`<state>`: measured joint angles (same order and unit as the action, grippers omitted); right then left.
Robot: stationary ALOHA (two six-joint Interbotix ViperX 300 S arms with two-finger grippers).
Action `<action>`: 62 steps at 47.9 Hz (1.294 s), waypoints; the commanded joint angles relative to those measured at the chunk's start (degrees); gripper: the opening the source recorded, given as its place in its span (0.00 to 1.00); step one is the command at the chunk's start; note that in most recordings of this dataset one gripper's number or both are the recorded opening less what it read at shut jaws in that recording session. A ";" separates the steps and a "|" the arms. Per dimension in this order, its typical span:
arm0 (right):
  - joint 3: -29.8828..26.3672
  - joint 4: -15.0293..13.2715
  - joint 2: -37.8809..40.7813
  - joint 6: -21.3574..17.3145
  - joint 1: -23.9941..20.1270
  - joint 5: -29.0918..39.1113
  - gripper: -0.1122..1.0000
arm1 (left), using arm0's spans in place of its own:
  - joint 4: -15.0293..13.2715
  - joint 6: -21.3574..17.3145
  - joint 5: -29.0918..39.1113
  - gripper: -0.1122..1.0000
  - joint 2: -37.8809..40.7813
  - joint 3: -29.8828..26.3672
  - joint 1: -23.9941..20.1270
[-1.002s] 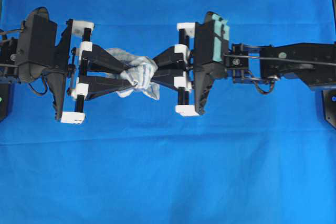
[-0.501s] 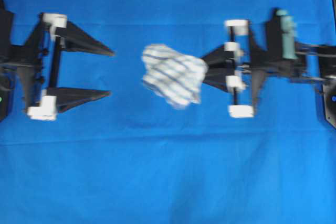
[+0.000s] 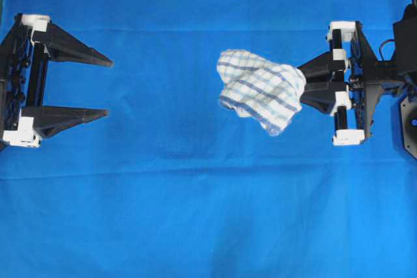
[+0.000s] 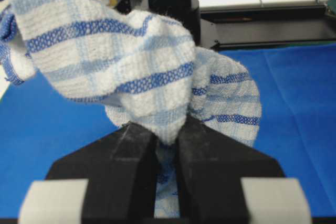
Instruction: Hand over the towel.
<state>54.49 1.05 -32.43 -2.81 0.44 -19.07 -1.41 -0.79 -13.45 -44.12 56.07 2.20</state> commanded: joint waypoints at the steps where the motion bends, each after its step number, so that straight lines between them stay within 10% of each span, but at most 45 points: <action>1: -1.23 0.09 0.44 0.09 0.62 -0.44 0.19 | -0.09 -0.09 -0.35 0.93 -0.18 -0.70 -0.18; 17: -6.77 0.09 10.81 0.18 7.91 7.65 0.20 | -0.09 -0.18 -0.70 0.93 0.00 -0.70 -0.18; 43: -19.86 -0.62 40.25 0.70 8.17 20.30 0.20 | -0.09 -0.26 -0.79 0.93 0.35 -0.62 -0.18; 62: -19.69 -0.53 42.19 0.35 8.17 20.30 0.19 | -0.09 -0.35 -0.79 0.93 0.44 -0.62 -0.18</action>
<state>35.68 0.35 10.55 -2.46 8.44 1.41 -1.49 -1.05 -13.71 -43.77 56.07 2.20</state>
